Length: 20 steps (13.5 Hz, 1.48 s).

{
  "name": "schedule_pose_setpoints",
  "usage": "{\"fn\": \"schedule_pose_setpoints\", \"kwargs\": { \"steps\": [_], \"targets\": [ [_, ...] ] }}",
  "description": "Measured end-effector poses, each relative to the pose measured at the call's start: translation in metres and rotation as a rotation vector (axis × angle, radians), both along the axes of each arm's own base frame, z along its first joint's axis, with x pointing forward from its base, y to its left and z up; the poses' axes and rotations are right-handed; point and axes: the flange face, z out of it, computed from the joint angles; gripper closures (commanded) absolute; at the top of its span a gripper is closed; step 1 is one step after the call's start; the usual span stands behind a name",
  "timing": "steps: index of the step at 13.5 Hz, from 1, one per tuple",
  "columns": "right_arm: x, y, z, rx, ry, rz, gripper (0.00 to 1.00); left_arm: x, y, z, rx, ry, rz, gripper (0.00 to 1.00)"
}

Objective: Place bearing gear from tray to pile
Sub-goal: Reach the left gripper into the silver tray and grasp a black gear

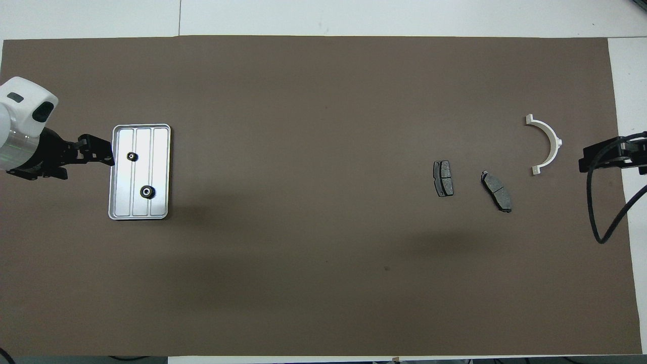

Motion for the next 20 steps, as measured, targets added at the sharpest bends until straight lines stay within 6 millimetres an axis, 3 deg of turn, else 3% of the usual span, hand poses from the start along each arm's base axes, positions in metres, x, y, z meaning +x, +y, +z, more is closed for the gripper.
{"fn": "schedule_pose_setpoints", "kwargs": {
  "steps": [3, 6, 10, 20],
  "targets": [
    [0.0, 0.0, 0.0, 0.0, 0.0, 0.0, 0.0, 0.0, -0.002, -0.051, 0.002, -0.005, 0.031, 0.0],
    [0.0, 0.0, 0.0, 0.0, 0.0, 0.0, 0.0, 0.001, -0.002, -0.072, 0.004, -0.007, 0.06, 0.0],
    [0.0, 0.001, 0.0, 0.0, 0.0, 0.002, 0.0, -0.014, -0.009, -0.121, 0.004, -0.012, 0.055, 0.06],
    [0.0, -0.004, 0.0, 0.0, -0.001, -0.007, 0.0, -0.028, -0.008, -0.153, 0.005, -0.01, 0.059, 0.11]
  ]
}}
